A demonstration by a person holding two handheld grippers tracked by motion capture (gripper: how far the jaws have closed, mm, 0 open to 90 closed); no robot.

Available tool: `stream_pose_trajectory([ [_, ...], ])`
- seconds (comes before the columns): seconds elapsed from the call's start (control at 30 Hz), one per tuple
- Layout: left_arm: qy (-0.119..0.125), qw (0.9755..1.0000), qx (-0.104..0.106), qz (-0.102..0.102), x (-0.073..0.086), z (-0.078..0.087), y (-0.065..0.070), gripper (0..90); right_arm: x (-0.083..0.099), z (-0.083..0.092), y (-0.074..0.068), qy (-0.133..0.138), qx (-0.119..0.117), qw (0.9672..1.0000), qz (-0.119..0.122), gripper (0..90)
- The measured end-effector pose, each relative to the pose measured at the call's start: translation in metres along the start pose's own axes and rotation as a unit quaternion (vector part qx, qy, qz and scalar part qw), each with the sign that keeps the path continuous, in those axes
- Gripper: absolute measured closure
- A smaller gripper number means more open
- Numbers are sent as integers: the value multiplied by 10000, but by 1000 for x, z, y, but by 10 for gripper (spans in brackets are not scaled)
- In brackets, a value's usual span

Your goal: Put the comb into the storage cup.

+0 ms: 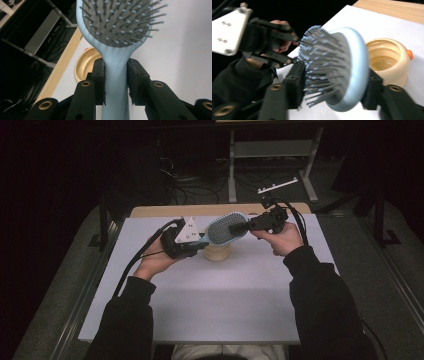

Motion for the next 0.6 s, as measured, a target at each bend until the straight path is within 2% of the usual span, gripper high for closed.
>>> stream_pose_trajectory([
  [0.03, 77, 9999, 43, 75, 0, 0, 0, 698, -3, 2, -6, -104, 69, 9998, 159, 531],
  [0.1, 121, 9999, 37, 84, 0, 0, 0, 699, -5, 3, -8, -116, 97, 9997, 208, 539],
  [0.13, 232, 9996, 22, 129, -1, 3, -1, 700, -9, 6, -13, -53, 135, 9993, 344, 550],
  [0.2, 281, 9995, 33, 158, -1, 4, -2, 695, -11, 7, -15, -29, 138, 9992, 380, 553],
  [0.23, 345, 9992, 52, 193, -2, 7, -4, 676, -14, 10, -19, 17, 153, 9985, 517, 556],
  [0.27, 407, 9989, 81, 229, -2, 9, -5, 676, -14, 10, -19, 17, 153, 9985, 517, 556],
  [0.3, 510, 9981, 118, 331, -2, 11, -7, 557, -17, 11, -23, 53, 120, 9979, 635, 557],
  [0.33, 584, 9968, 234, 490, -2, 13, -9, 513, -18, 11, -24, 51, 106, 9976, 686, 557],
  [0.37, 584, 9968, 234, 490, -2, 13, -9, 491, -19, 12, -26, 64, 97, 9972, 738, 558],
  [0.4, 576, 9962, 341, 565, -1, 14, -10, 453, -21, 13, -28, 96, 93, 9970, 762, 558],
  [0.53, 577, 9953, 437, 648, 1, 15, -12, 342, -29, 13, -36, 86, 280, 9956, 888, 558],
  [0.6, 636, 9937, 478, 795, 3, 16, -13, 274, -34, 12, -40, 98, 300, 9949, 953, 558],
])
Point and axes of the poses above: each handheld gripper's, and its own axes: z roughly backward along the jaws, x roughly out of its underside, y roughly to its right, the point moved 4 cm from there along -z, roughly forward along the jaws, and after that the axes turned 7 degrees about -y, right-handed, at the moved point
